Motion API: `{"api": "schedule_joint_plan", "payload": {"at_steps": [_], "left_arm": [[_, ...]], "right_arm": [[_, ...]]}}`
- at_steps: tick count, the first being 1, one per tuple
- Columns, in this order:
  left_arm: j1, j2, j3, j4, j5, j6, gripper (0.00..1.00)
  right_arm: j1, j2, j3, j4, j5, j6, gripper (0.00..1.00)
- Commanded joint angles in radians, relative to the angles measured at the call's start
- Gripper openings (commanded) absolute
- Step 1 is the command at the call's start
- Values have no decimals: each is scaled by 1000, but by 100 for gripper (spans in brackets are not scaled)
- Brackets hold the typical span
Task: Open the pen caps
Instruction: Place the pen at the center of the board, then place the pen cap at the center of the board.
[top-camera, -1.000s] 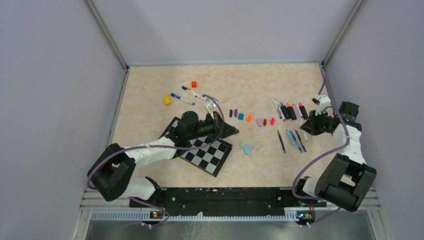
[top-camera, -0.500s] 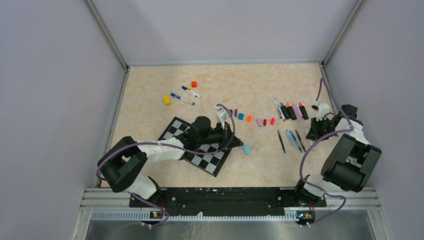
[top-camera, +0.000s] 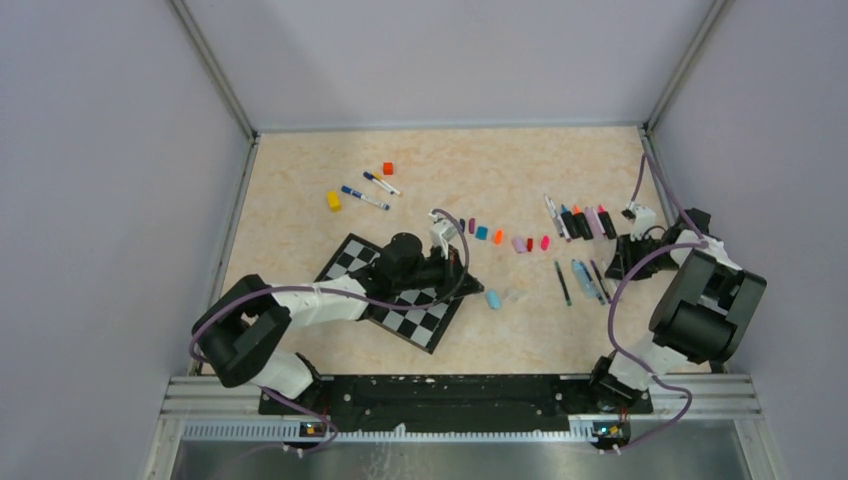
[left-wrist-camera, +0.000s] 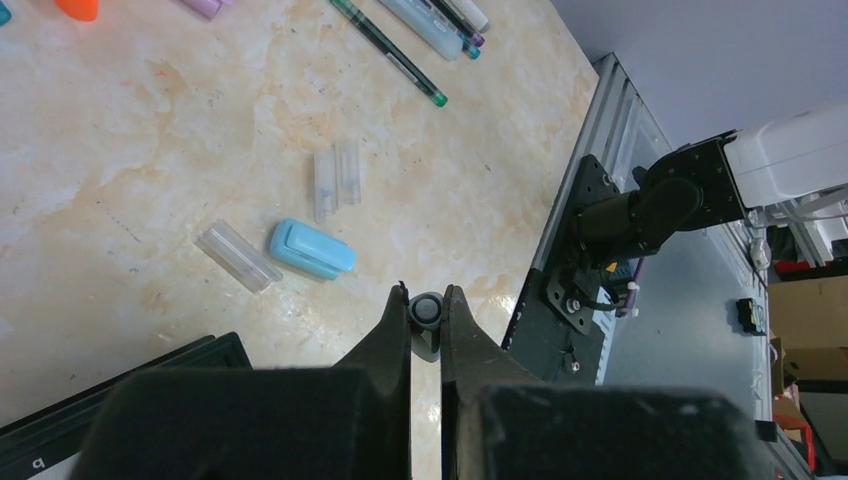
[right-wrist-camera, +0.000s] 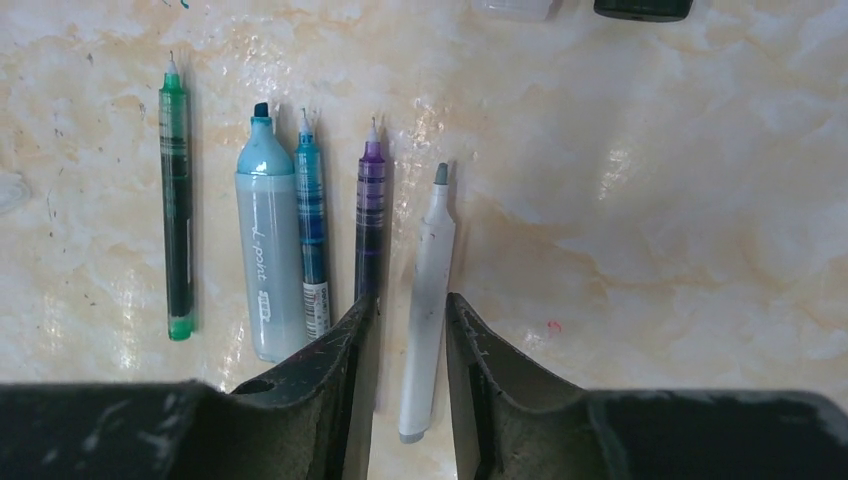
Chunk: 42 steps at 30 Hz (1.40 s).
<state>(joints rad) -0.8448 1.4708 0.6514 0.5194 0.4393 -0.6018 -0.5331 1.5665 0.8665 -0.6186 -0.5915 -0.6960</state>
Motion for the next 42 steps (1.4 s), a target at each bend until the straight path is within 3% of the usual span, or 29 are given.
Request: {"api": "schedule_joint_plan", "payload": {"at_steps": [1,8,13,16,22,29,32,42], "left_arm": [[-18,-33,29,-9,-16,17,0],[-68,-24,70,-75,-60,39,0],[-135,33,170,-175,-165,75,0],[-182,105,269,-279,-241,91,1],[-268,304,522,-499,-395,94,3],[-296,575,864,-843,-547,49,4],[-297,665,974,-923,-537,55,6],[-299,755,1095,-941,-493,85,19]], "right_arm": [[-6,-39,34,10,-36,-1,30],[-6,-164,60,-37,-99,24,31],[-7,-275,16,-16,-284,102,31],[-5,-312,-42,23,-383,123,31],[-5,-319,-46,36,-406,145,31],[-6,-329,-45,31,-401,141,31],[-6,-332,-37,21,-394,130,31],[-6,-338,-32,9,-391,116,31]]}}
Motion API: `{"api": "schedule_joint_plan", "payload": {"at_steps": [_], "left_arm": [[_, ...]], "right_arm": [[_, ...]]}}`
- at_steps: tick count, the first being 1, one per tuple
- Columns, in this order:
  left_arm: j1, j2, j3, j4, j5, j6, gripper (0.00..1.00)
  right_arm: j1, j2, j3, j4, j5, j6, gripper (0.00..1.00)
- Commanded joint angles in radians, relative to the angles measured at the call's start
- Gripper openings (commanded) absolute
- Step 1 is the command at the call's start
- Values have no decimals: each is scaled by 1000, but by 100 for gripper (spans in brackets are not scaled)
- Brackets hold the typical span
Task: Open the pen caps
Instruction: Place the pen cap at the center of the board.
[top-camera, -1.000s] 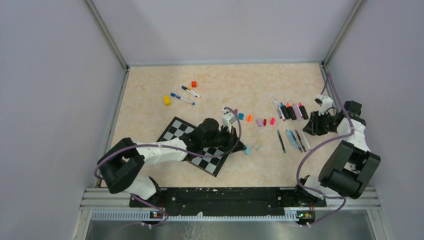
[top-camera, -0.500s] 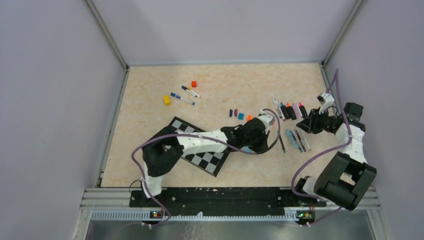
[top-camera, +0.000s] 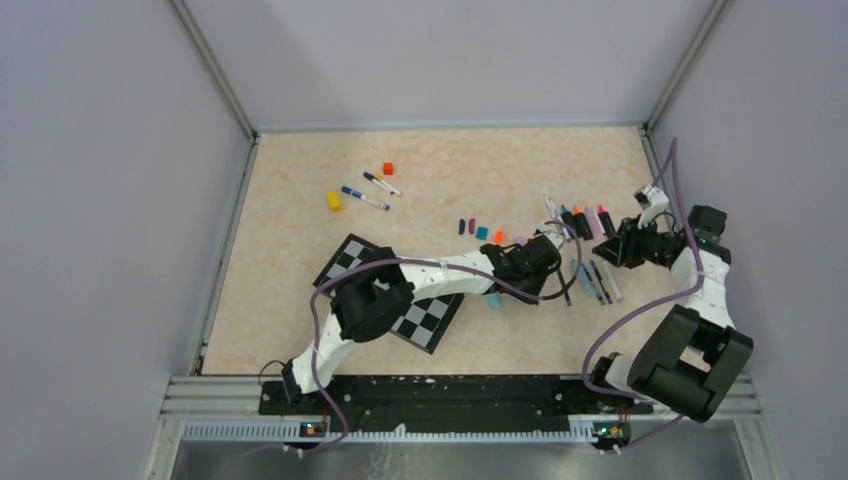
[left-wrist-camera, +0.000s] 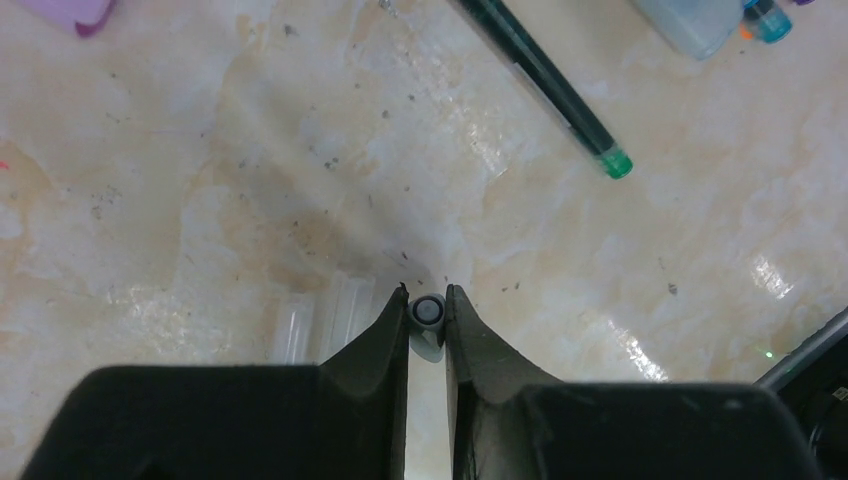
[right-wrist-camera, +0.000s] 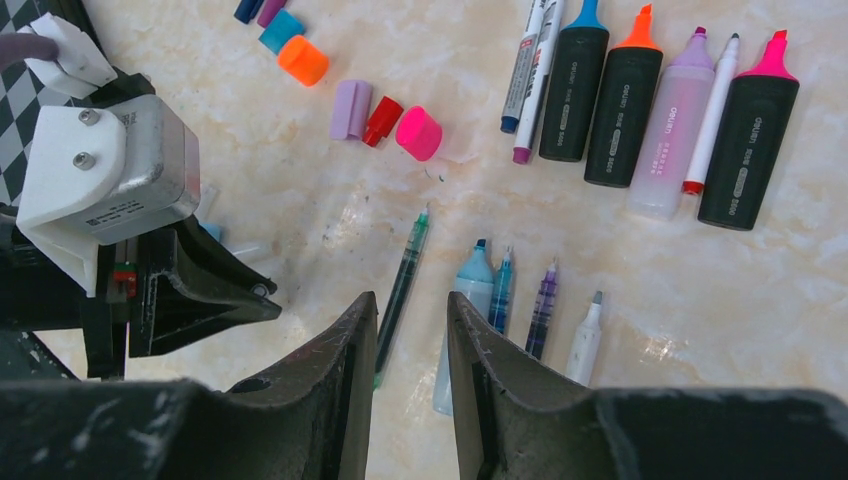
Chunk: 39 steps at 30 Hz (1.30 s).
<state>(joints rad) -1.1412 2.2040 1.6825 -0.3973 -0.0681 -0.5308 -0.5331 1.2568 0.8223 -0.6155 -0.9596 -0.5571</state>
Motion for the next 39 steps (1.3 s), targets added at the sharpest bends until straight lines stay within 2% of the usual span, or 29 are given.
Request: {"api": "schedule_joint_plan", "payload": {"at_steps": [1,12,18,22,28,32,36,39], "left_arm": [[-2,26,68,-25,18,15,20],[0,24,94,-23,27,29,31],[-1,-70,37,63,9,41,34],[0,-163,-41,128,-50,70,35],[1,-331,-203,199,-271,150,41],[4,-435,-282,212,-451,244,64],[11,-500,-344,213,-647,312,97],[34,-535,-376,219,-684,363,99]], "right_arm": [[-6,-27,12,5,-22,-25,31],[-5,-28,13,0,-24,-29,31],[-6,-31,11,1,-24,-30,31],[-6,-31,9,-1,-23,-30,31],[-5,-37,5,-4,-37,-37,31],[-5,-43,0,-1,-52,-41,31],[-6,-43,-3,2,-58,-41,31],[-6,-43,-5,5,-59,-41,31]]}}
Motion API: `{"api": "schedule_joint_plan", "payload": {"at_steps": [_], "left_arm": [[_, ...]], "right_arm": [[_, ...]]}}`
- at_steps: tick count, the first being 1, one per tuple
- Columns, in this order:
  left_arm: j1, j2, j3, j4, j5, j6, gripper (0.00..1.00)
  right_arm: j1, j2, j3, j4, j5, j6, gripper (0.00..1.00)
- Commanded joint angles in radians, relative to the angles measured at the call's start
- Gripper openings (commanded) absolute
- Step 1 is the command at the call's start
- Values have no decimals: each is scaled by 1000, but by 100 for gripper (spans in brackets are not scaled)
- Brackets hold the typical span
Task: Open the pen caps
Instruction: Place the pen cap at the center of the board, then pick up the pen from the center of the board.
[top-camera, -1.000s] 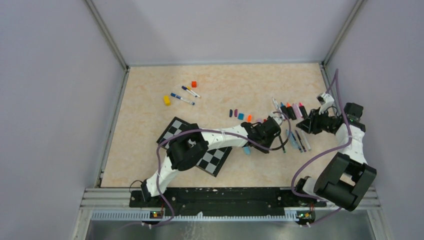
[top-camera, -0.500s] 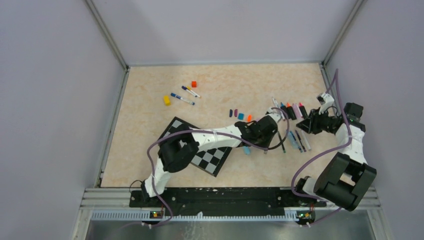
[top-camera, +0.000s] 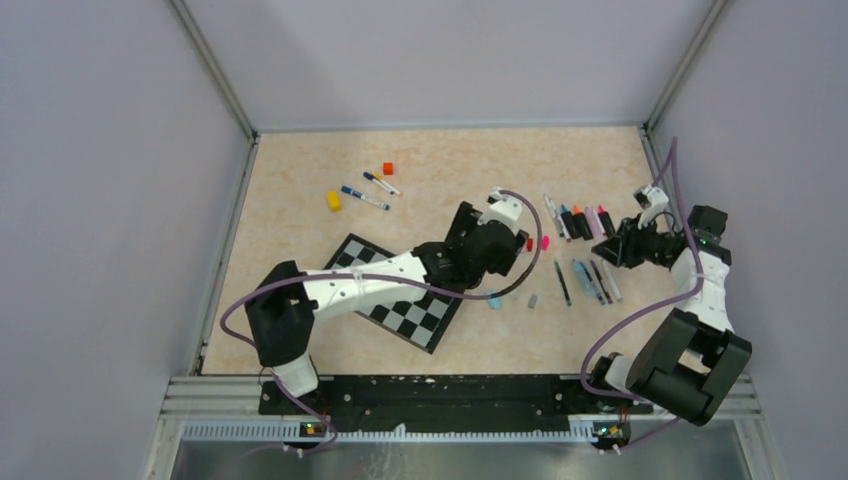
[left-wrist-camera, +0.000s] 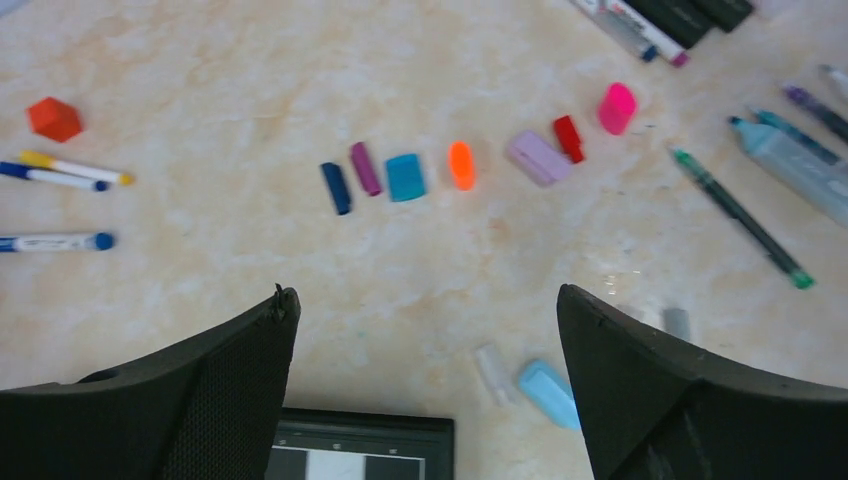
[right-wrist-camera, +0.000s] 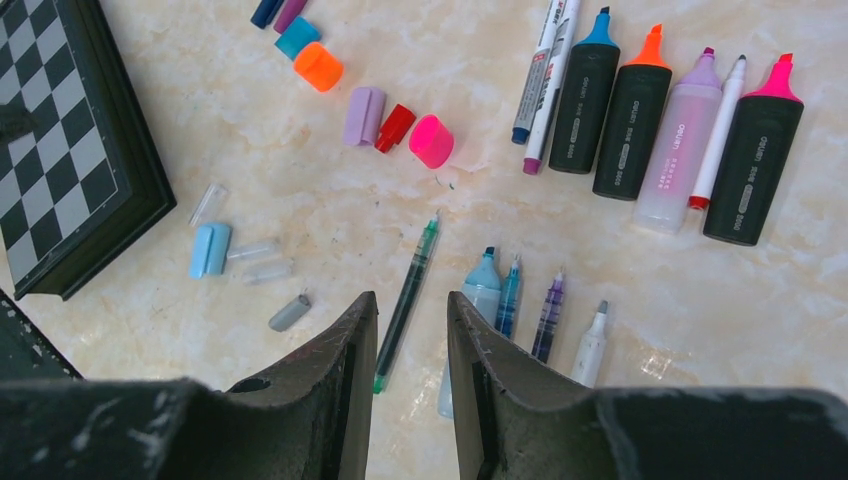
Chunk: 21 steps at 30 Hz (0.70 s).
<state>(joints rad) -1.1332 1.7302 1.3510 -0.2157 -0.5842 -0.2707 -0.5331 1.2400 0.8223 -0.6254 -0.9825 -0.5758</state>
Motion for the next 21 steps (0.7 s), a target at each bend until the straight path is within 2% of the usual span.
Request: {"api": "schedule_joint_plan", "payload": {"at_steps": [1,6,13,16,18,21], "left_arm": [[41,-73,-54,36,-157,106,99],[160,-151,-125,51,-14,41,99],[456,-266,-249,103,283,-211,99],[521,-262,-274,110,240,-297,99],[542,-228,-228,2,113,-423,99],[577,-139,-102,-181,47,-465,99]], "right_arm": [[-6,-27,-6,17,-37,-22,31],[-5,-21,-8,21,-35,-21,31],[-5,-14,-8,23,-32,-18,31],[-5,-13,-8,25,-34,-18,31],[-6,-12,-8,24,-35,-17,31],[-5,-13,-6,23,-34,-16,31]]}}
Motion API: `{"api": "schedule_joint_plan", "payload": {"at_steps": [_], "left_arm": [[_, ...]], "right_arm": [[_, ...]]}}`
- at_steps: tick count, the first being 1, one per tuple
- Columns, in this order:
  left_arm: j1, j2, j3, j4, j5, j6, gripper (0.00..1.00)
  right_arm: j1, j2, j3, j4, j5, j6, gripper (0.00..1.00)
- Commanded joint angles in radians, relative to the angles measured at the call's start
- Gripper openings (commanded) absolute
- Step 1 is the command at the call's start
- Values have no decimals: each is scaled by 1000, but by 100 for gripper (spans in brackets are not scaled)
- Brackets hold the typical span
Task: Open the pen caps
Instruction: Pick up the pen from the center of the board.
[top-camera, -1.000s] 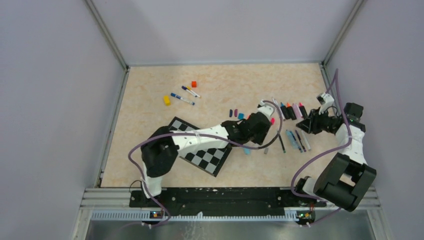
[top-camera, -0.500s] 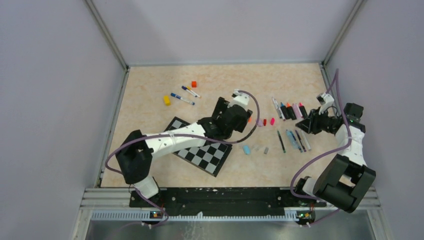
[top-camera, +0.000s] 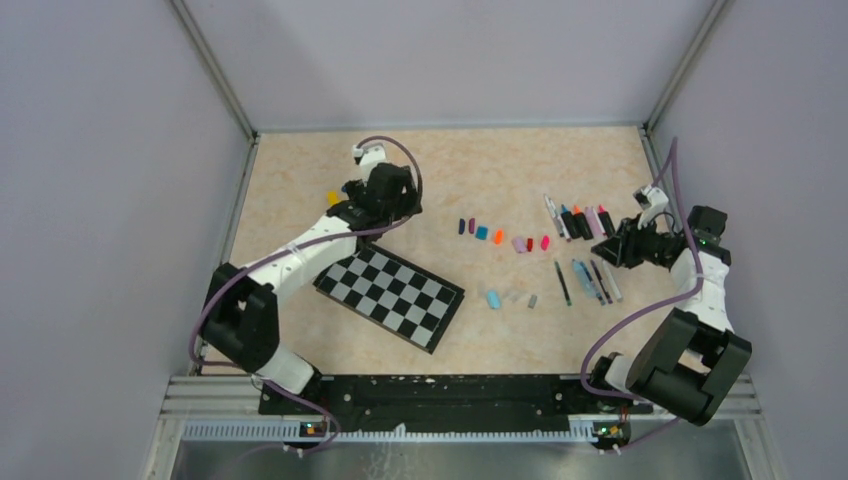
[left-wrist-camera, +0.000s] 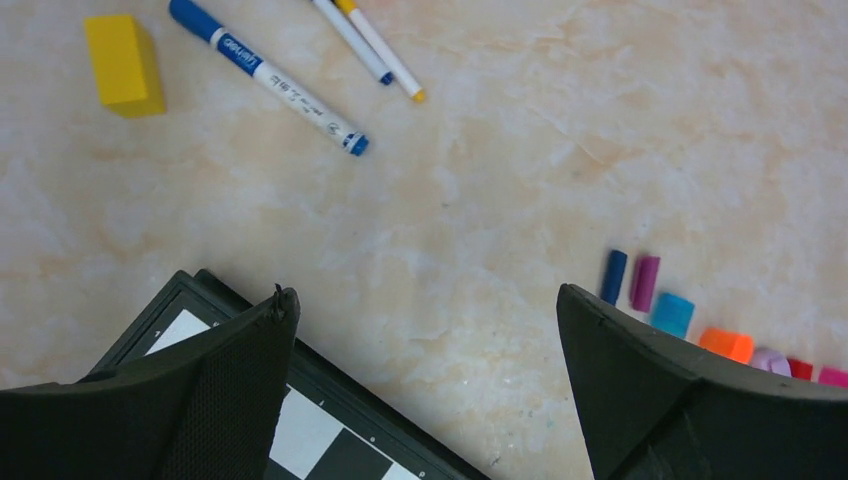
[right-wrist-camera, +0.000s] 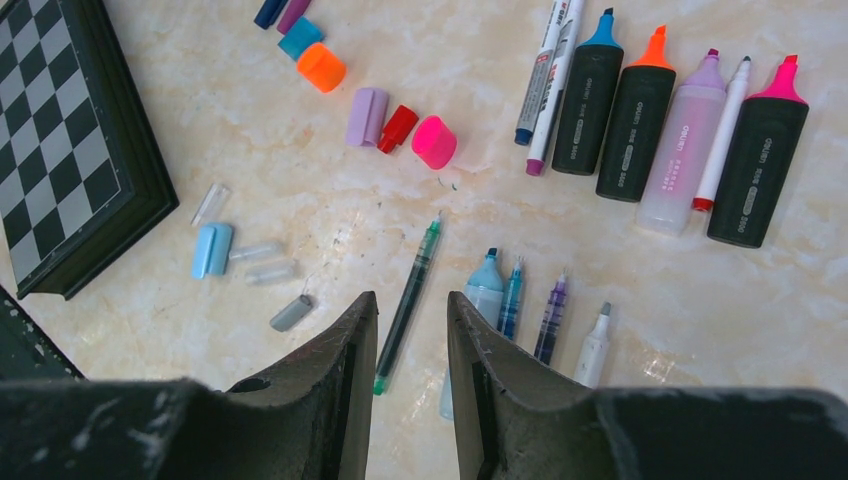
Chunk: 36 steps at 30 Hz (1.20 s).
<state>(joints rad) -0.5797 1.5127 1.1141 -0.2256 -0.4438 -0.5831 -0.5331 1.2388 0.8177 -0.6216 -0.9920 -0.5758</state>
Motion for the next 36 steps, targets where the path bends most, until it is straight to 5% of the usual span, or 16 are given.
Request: {"api": "schedule_joint_plan", "payload": {"at_steps": [1,7,12,16,30,36], "left_arm": [[37,113,189,-234,-109,-172,99],[121,391,566,-597,-40,-244,99],[197,561,743,-713,77,-275,99],[255,613,789,-705,128,-300,96],[377,671,769,-601,220,-283,50],[377,706,805,-605,217,-291,51]], "right_arm": [[-6,-12,-2,19,-25,-17,31],[-6,-9,0,18,-26,-16,31],[-6,-9,1,16,-25,-18,31],[-6,-7,3,15,-22,-19,31],[-5,-8,6,9,-17,-27,31],[-5,-7,8,5,-15,-30,31]]}}
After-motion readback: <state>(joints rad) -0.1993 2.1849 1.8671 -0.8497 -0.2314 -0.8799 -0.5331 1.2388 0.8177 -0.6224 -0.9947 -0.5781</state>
